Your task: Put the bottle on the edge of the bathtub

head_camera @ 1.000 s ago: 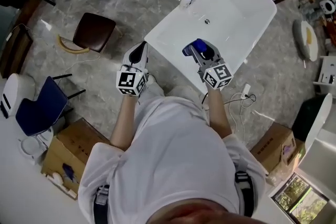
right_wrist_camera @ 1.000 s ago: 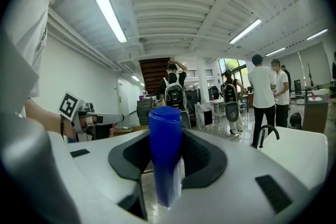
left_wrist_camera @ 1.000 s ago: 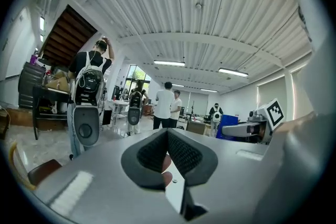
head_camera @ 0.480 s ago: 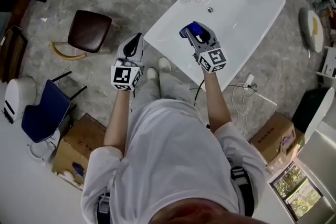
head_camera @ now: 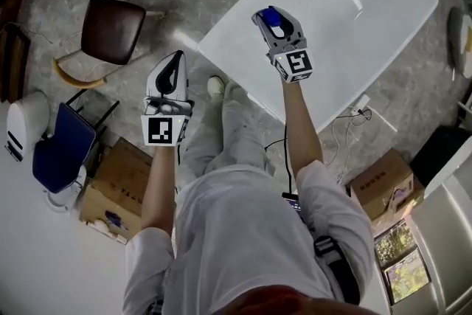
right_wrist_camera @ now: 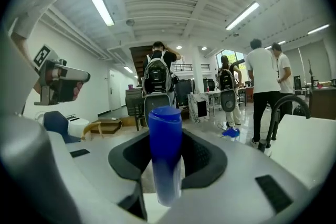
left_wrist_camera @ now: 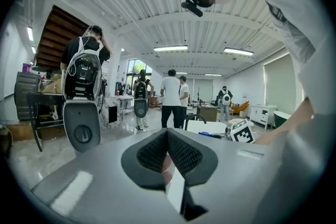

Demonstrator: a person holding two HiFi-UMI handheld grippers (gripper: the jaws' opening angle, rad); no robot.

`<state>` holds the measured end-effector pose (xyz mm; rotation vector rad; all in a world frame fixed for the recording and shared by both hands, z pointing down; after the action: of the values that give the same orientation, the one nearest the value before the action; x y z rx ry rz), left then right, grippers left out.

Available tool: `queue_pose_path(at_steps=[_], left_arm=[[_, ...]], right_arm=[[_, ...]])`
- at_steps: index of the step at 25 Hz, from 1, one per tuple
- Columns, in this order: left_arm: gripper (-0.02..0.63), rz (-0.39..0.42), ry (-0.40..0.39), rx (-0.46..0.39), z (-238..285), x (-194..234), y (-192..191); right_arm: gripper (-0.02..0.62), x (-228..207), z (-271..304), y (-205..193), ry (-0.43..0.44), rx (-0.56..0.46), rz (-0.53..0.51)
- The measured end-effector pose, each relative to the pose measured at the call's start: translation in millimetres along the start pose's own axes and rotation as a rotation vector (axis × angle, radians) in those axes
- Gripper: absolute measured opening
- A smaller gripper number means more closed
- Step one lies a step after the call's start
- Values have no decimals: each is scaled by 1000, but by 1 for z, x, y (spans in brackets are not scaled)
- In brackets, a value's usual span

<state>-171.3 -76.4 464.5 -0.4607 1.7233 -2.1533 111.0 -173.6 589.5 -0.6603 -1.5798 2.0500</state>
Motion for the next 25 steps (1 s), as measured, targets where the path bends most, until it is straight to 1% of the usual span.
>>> queue_pose_path(at_steps=[3, 8, 11, 15, 18, 22, 25], left_arm=[[-3, -36, -5, 21, 16, 0, -19], [-3, -53, 7, 56, 36, 3, -49], [-3, -55, 8, 72, 49, 3, -66], [-3, -55, 19, 99, 58, 5, -78], [-2, -26, 16, 107, 66, 10, -85], [-3, 54, -11, 97, 86, 15, -90], [-3, 73, -38, 84, 109, 17, -92]], right_arm=[[150, -19, 21, -33, -8, 10, -7], [150, -39, 63, -80, 10, 24, -31], [150, -48, 81, -96, 29, 20, -57], [150, -53, 92, -107, 32, 11, -86], [150, -55, 98, -115, 31, 19, -101], [150, -53, 99, -125, 23, 32, -105], [152, -53, 96, -132, 10, 10, -81]])
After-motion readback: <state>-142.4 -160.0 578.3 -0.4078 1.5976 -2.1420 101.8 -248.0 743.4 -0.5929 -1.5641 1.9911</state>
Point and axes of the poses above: the fingertips, and each gripper's own axes: z forward along the fingers, x to its left, y out of its top, the point moved 9 cm from there along -z, backward along the fingers
